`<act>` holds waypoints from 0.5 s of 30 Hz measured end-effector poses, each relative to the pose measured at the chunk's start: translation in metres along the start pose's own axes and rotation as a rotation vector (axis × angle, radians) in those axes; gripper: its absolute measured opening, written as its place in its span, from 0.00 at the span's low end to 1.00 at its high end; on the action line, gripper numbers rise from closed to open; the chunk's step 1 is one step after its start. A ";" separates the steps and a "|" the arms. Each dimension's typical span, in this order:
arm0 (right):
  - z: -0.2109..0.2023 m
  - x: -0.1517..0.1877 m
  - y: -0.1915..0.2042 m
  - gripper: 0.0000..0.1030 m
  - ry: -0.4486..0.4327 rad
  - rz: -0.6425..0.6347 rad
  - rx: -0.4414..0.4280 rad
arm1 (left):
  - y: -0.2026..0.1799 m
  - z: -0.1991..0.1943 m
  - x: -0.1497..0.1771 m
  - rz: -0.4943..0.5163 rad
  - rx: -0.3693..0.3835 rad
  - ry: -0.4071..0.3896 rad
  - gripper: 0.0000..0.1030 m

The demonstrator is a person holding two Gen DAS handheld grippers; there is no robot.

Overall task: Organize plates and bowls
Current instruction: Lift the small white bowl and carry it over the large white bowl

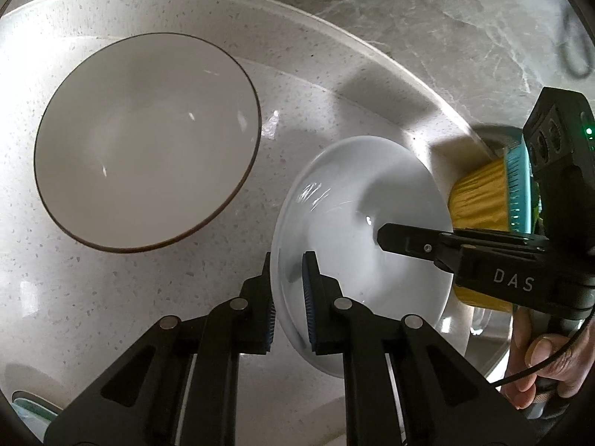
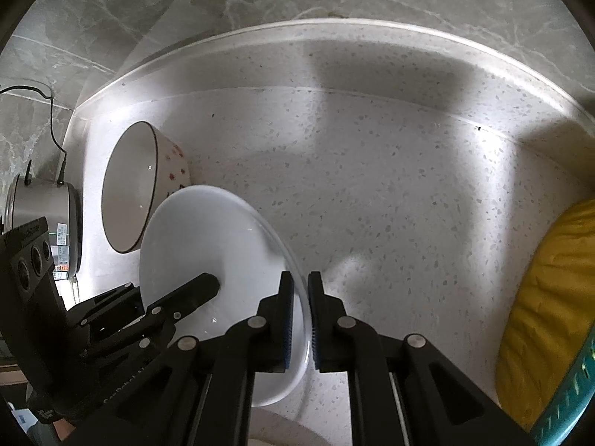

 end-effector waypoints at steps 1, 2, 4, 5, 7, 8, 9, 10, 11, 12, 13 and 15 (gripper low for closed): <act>-0.002 0.000 -0.001 0.09 -0.002 0.001 -0.002 | -0.001 -0.003 0.001 0.003 0.002 -0.001 0.11; -0.004 0.001 0.000 0.10 -0.005 0.003 -0.005 | -0.002 -0.005 0.001 0.005 0.005 -0.002 0.11; -0.007 0.003 0.001 0.10 -0.008 0.004 -0.011 | -0.004 -0.012 0.003 0.008 0.009 -0.003 0.11; -0.010 0.005 0.000 0.10 -0.010 0.003 -0.013 | -0.005 -0.016 0.004 0.011 0.011 -0.007 0.11; -0.016 0.009 0.002 0.10 -0.017 -0.003 -0.012 | -0.008 -0.025 0.006 0.019 0.015 -0.014 0.11; -0.019 0.011 0.004 0.10 -0.023 -0.005 -0.013 | -0.010 -0.031 0.008 0.025 0.017 -0.019 0.11; -0.022 0.013 0.006 0.10 -0.028 -0.007 -0.014 | -0.011 -0.036 0.009 0.030 0.018 -0.024 0.11; -0.026 0.016 0.008 0.10 -0.033 -0.010 -0.016 | -0.012 -0.041 0.010 0.036 0.020 -0.028 0.11; -0.031 0.020 0.011 0.09 -0.040 -0.013 -0.019 | -0.014 -0.047 0.013 0.044 0.023 -0.032 0.11; -0.036 0.025 0.014 0.09 -0.048 -0.017 -0.019 | -0.017 -0.054 0.016 0.054 0.023 -0.037 0.11; -0.039 0.028 0.017 0.09 -0.054 -0.019 -0.020 | -0.020 -0.060 0.021 0.062 0.025 -0.040 0.11; -0.048 0.038 0.021 0.10 -0.066 -0.024 -0.024 | -0.024 -0.071 0.031 0.077 0.033 -0.043 0.11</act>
Point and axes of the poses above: each gripper's, at about its wrist camera, not at the fingertips, and z roughly the way its jaws point, y to its left, x to its underside, the point moved 9 cm from there along z, roughly the way its jaws point, and after that the axes turned 2 degrees about x, right-handed, at the moved point
